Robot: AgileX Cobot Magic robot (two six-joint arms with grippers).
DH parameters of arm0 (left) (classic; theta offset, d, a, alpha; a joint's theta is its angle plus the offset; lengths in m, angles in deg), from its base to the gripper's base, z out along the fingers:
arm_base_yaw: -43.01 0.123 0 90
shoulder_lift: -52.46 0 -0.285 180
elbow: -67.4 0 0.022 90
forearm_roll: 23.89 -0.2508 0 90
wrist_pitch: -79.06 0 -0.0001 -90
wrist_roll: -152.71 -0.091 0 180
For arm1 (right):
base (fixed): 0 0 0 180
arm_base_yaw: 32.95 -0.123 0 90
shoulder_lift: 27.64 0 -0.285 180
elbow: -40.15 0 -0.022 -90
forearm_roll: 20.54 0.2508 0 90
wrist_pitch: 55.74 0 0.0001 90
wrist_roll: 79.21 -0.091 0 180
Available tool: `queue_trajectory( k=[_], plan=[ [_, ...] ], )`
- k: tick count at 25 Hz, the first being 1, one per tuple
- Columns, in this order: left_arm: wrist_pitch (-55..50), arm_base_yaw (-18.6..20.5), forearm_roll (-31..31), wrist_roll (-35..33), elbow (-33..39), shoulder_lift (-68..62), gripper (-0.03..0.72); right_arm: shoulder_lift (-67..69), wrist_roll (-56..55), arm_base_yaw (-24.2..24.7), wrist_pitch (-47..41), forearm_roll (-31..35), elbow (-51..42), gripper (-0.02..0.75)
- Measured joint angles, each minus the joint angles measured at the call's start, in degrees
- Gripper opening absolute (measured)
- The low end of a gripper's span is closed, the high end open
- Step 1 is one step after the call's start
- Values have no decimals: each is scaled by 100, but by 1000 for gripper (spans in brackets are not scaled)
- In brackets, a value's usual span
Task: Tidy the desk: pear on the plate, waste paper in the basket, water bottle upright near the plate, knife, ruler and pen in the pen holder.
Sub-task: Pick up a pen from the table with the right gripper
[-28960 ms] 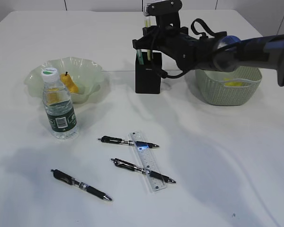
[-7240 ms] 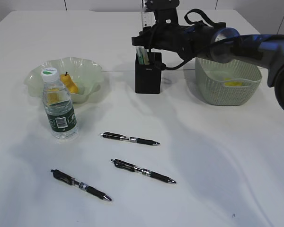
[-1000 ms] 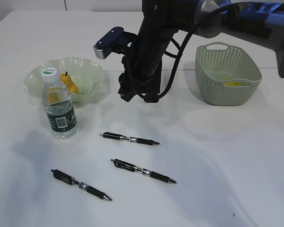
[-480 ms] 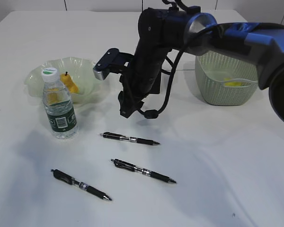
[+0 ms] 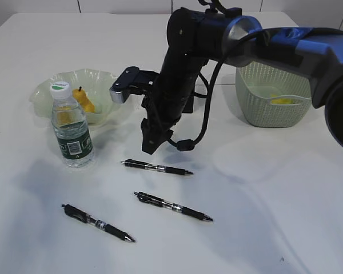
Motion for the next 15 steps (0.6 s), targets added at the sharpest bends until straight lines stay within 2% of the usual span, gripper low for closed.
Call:
queue_trajectory(
  k=[15],
  plan=[
    [-13,0,0,0,0,0,402,425,223,-133,-9,78,8,282]
  ],
)
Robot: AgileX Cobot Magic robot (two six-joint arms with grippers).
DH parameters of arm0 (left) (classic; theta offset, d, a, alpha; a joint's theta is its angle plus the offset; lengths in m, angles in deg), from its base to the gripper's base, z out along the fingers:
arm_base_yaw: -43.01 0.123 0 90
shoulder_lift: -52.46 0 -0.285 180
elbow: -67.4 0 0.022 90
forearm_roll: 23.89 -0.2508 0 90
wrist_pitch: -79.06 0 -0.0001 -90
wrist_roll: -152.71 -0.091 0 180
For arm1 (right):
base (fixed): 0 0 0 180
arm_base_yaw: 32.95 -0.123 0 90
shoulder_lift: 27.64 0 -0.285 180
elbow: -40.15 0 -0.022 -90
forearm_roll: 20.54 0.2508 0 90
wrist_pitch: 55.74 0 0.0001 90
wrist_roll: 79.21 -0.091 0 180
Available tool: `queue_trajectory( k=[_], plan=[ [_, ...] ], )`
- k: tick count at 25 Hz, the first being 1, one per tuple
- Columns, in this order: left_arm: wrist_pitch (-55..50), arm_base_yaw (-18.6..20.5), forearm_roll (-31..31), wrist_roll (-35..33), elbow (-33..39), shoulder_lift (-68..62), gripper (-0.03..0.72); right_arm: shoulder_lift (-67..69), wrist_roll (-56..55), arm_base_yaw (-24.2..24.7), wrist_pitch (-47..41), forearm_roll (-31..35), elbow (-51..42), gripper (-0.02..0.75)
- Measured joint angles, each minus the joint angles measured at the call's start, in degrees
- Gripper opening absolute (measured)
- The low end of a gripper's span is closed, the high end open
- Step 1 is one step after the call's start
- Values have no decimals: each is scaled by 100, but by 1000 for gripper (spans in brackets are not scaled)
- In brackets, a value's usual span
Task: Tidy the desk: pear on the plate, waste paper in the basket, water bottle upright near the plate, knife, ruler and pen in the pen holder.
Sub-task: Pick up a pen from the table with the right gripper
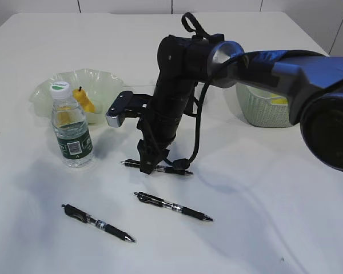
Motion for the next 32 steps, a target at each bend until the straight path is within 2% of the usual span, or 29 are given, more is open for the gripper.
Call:
queue_trajectory(
  k=[9,32],
  plan=[
    [0,0,9,0,0,0,402,99,0,0,168,-317,0,282],
    [0,0,9,0,0,0,402,221,0,0,361,-517,25,282]
  ],
)
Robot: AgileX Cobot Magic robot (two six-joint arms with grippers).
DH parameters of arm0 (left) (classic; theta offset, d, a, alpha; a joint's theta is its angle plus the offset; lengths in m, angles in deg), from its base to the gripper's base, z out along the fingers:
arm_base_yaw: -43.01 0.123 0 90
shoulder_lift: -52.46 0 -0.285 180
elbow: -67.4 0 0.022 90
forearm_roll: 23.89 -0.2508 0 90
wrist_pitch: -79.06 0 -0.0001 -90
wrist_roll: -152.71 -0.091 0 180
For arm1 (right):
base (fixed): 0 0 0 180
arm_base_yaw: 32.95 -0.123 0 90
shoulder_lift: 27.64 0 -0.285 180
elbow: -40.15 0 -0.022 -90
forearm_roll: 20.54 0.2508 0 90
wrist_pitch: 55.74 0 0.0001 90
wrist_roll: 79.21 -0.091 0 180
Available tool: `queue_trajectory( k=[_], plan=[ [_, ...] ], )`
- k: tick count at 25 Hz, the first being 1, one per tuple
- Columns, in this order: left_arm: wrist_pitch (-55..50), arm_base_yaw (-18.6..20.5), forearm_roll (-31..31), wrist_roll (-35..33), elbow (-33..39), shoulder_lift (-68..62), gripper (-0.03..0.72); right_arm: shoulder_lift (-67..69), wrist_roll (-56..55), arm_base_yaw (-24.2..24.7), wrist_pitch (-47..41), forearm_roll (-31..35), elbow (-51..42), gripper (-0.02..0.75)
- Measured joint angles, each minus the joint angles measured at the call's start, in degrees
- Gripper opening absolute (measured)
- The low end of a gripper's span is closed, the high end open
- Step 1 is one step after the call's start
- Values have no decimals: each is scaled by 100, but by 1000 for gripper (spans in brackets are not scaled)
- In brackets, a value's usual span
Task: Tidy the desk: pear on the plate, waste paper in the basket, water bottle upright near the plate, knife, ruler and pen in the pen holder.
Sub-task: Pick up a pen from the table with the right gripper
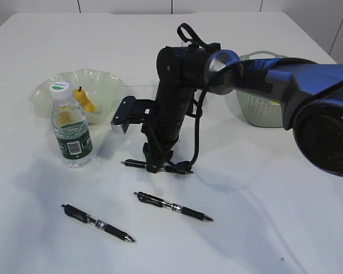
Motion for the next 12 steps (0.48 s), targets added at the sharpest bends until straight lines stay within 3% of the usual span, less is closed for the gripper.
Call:
queue_trajectory(
  k=[5,12],
  plan=[
    [0,0,0,0,0,0,402,10,0,0,-11,-105,12,276],
    [0,0,0,0,0,0,402,10,0,0,-54,-204,12,135]
  ],
)
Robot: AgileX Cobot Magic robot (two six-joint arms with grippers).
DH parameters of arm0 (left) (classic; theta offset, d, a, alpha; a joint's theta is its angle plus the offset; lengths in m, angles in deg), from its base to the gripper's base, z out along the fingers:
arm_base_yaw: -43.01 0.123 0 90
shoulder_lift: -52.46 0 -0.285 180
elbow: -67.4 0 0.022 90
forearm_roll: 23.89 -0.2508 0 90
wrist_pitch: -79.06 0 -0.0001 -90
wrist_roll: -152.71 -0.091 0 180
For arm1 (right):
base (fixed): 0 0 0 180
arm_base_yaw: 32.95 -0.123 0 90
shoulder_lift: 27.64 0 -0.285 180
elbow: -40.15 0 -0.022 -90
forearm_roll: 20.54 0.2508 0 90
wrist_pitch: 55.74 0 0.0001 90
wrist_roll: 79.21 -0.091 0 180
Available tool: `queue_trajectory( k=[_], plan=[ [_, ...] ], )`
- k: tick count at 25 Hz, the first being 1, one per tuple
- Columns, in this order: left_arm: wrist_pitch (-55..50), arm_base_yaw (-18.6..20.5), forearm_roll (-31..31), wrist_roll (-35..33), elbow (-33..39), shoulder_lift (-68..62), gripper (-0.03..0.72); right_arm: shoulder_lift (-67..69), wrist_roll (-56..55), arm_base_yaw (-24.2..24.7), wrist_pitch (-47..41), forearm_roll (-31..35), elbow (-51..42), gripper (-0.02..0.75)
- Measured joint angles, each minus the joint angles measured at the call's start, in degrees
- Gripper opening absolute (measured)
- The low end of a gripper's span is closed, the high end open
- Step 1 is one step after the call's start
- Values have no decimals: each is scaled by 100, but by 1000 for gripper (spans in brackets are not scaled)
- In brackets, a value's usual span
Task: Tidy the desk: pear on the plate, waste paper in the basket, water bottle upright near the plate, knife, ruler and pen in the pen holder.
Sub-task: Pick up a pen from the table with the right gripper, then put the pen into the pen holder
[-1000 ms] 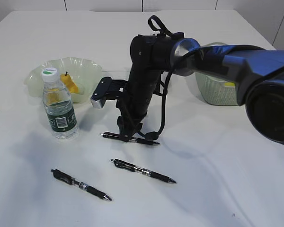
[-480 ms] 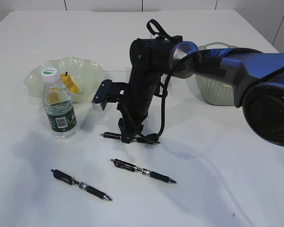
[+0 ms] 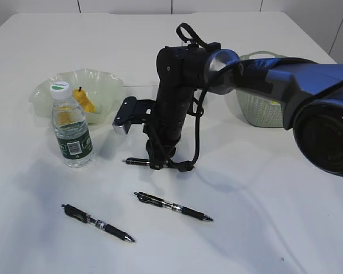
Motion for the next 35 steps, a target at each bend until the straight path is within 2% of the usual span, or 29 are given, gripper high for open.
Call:
queue_trajectory(
  k=[5,15,24,35],
  plan=[
    [0,0,0,0,0,0,402,0,0,0,-13,-46,7,73],
    [0,0,0,0,0,0,402,0,-12,0,-113,167,75,70],
    [0,0,0,0,0,0,402,26,-59,0,-305,711,884,69],
    [0,0,0,0,0,0,402,26,-585,0,-343,747,1462,69]
  ],
)
